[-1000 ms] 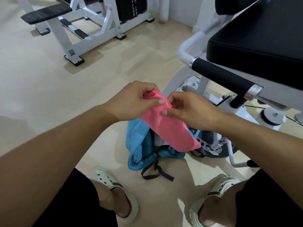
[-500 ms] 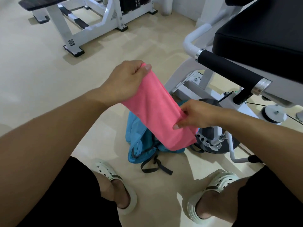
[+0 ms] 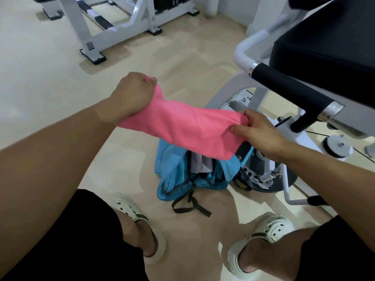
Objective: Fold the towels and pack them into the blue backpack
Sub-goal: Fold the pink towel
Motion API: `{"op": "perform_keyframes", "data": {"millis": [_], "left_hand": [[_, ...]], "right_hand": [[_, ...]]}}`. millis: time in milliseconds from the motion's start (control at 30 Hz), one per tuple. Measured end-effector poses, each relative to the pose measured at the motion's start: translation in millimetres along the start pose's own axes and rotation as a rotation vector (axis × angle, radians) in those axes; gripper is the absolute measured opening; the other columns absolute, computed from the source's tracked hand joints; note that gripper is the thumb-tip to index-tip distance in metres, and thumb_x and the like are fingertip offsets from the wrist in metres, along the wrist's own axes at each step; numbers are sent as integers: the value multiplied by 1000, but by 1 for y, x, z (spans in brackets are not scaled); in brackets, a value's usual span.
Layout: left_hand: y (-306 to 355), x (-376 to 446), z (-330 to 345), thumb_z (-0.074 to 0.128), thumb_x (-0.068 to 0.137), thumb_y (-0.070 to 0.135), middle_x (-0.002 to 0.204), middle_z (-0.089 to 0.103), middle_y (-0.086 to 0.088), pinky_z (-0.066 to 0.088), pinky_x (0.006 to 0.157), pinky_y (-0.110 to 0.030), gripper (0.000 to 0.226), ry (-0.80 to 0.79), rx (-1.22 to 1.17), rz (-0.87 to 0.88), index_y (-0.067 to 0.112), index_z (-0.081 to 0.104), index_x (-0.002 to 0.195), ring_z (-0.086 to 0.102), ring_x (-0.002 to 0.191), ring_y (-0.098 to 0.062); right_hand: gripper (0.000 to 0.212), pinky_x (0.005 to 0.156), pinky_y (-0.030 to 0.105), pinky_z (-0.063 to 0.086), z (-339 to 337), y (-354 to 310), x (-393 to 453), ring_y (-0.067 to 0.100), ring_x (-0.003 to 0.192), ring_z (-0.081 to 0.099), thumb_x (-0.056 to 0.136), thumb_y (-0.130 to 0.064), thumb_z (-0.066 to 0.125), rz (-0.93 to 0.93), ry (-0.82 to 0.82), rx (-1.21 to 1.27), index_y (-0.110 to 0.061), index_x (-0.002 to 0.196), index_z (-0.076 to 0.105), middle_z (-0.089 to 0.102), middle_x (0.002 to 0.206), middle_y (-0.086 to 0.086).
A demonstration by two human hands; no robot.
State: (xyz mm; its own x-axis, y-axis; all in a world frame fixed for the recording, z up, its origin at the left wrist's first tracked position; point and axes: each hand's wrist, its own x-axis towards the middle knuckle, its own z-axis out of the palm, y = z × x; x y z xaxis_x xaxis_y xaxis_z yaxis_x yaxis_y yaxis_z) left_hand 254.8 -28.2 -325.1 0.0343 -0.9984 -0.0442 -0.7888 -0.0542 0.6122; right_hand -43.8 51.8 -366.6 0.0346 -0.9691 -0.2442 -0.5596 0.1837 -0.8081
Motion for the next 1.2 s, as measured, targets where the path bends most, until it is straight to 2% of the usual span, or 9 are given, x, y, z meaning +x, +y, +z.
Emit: {"op": "perform_keyframes", "data": {"millis": [67,133,267,433,567,700,833,1000,1200], "left_hand": [[5,-5,0,48,102,45,79,58,-6,39,65,-26,47,-68,-28,50,7,57,76,54,81,-24],[16,-15,3,55,98,53,77,60,0,37,60,-13,52,-161,-62,151,4,58,80,52,71,-14],[42,-35,12,59,91,61,96,72,17,49,86,-22,34,-270,-162,325,30,72,96,65,93,0],[68,-58,13,60,91,52,92,76,12,49,82,-14,35,-406,-359,426,21,77,91,68,89,1],[72,-63,12,72,85,45,93,77,9,53,79,-15,25,-516,-362,426,22,78,93,71,89,-5],[67,-61,8,76,89,25,92,77,1,55,82,-24,10,-515,-382,412,16,77,94,72,90,-14],[68,-64,11,77,88,25,89,78,-3,57,82,-30,13,-457,-408,350,12,77,92,73,88,-17],[71,-70,21,81,85,25,81,76,-9,54,68,-27,17,-364,-370,258,9,76,84,65,69,-9],[72,-71,27,76,89,31,83,74,-15,52,64,-30,26,-293,-324,153,5,74,84,60,66,-12]], "right_hand": [[13,72,34,54,2,-10,-6,20,97,67,94,-19,65,-55,150,160,-24,106,63,69,102,-3],[16,78,39,59,1,-22,-13,20,98,70,94,-19,68,-131,123,291,-30,105,70,74,102,-4],[25,76,28,57,-1,-45,-32,14,89,72,84,-22,78,-311,-121,251,-18,107,69,76,98,-1],[53,73,47,49,-1,-49,-40,28,76,65,63,-52,89,-330,-94,291,-22,96,59,75,83,11],[39,91,64,53,-7,-52,-44,38,94,72,71,-48,84,-377,-88,292,-22,94,67,77,94,8],[23,90,65,52,-11,-51,-46,39,92,70,78,-37,79,-368,-32,305,-23,92,68,77,90,6],[31,87,61,55,-13,-50,-48,34,95,72,72,-42,84,-400,27,302,-18,87,70,77,98,7],[18,100,50,54,-13,-48,-46,23,108,71,72,-21,85,-424,-95,260,-12,85,75,74,113,2],[26,105,49,50,-15,-48,-44,19,115,67,67,-39,86,-419,-63,212,-19,81,78,73,117,-3]]}}
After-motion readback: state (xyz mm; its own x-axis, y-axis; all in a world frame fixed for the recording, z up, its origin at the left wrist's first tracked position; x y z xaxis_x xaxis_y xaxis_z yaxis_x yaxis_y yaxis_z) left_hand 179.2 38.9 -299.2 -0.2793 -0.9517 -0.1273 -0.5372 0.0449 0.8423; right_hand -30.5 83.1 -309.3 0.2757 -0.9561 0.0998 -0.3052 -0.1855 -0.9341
